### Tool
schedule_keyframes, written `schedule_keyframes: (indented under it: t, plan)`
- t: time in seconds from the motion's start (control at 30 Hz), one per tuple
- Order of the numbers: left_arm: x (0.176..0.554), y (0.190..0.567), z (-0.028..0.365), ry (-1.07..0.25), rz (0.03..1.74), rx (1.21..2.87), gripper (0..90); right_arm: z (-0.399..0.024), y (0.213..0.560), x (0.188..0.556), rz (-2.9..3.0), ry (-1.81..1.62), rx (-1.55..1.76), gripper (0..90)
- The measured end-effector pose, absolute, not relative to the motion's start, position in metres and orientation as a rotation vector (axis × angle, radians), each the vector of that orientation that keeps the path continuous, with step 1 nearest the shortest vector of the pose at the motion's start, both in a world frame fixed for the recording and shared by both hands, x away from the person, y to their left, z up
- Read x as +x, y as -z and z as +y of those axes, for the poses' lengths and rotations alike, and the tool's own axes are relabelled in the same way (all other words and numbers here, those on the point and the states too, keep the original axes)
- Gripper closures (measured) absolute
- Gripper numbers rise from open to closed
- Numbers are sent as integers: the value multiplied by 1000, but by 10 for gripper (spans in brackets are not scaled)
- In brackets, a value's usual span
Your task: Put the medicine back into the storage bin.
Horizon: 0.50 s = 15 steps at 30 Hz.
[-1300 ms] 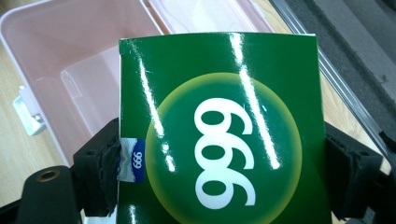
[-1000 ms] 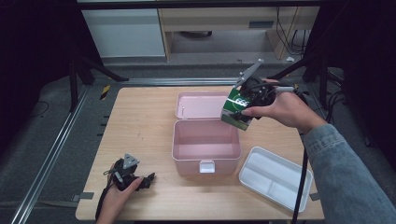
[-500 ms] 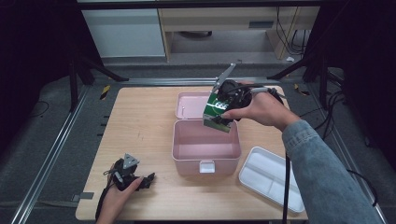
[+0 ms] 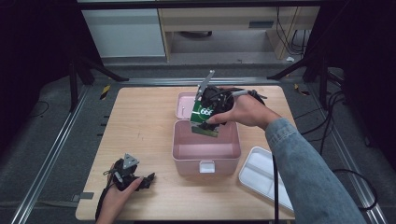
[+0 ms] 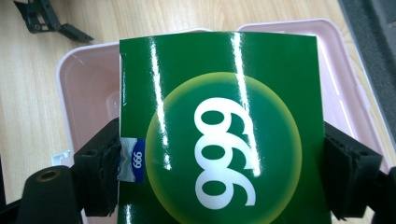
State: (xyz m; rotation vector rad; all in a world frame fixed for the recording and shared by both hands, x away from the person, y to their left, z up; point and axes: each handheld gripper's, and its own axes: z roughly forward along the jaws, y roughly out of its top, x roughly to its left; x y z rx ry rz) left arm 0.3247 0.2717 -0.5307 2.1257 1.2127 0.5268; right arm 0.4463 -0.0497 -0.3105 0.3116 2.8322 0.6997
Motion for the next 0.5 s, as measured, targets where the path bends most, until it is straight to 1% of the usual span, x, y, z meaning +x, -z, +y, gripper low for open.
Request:
schedule_keyframes:
  t: [0.5]
  plan:
    - [325, 531, 272, -526, 1210, 2123, 0, -19, 333, 450, 2920, -681, 211, 172]
